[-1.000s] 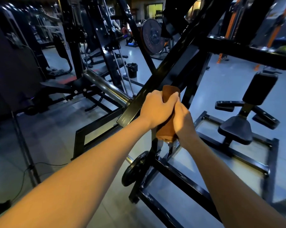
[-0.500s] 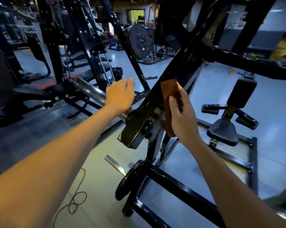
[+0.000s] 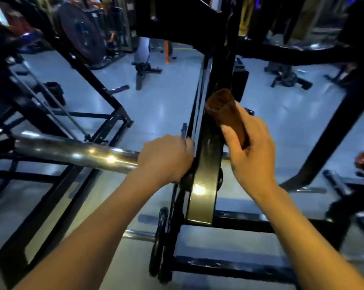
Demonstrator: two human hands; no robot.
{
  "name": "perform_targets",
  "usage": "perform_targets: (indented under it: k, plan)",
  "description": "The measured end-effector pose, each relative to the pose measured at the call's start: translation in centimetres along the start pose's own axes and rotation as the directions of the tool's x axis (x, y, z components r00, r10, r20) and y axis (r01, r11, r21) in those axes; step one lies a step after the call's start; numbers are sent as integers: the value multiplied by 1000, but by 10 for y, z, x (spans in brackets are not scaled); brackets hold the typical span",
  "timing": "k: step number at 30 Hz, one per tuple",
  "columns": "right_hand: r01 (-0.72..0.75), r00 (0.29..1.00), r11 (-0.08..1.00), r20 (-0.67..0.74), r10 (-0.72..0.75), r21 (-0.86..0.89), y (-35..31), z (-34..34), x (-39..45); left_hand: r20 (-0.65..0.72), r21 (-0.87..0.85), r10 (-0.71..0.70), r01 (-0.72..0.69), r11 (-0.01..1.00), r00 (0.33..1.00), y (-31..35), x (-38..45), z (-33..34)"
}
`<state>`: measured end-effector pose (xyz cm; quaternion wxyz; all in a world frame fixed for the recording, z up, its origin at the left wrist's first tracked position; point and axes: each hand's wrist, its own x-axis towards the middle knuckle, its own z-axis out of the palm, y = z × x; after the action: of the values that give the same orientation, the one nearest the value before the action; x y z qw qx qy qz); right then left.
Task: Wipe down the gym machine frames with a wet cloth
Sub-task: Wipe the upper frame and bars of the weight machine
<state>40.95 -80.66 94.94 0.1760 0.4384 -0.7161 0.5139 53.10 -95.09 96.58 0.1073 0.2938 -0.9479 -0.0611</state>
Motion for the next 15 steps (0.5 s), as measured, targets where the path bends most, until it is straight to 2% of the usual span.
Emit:
perform_targets:
  k: [4, 7, 9, 11, 13, 15]
  plan:
    - [-33, 999, 992, -5, 33, -124, -9, 0, -1, 186, -112, 74, -54, 992, 980, -9, 9, -8]
    - [-60, 994, 981, 81, 76, -187, -11, -1, 1, 242, -120, 95, -67, 991, 966, -7, 5, -14]
    - [-85, 981, 977, 157, 117, -197, -12, -3, -4, 211, -142, 97, -68, 987, 973, -8, -4, -13]
    - [-84, 975, 974, 183, 123, -209, -16, -2, -6, 131, -135, 150, -132, 982, 980, -14, -11, -13]
    - [-112, 975, 962, 158, 155, -249, -24, -2, -9, 38, -77, 277, -273, 959, 960, -21, -14, -4]
    - [-147, 980, 953, 89, 176, -266, -37, -3, -14, -9, -71, 307, -307, 949, 952, -22, -15, 0]
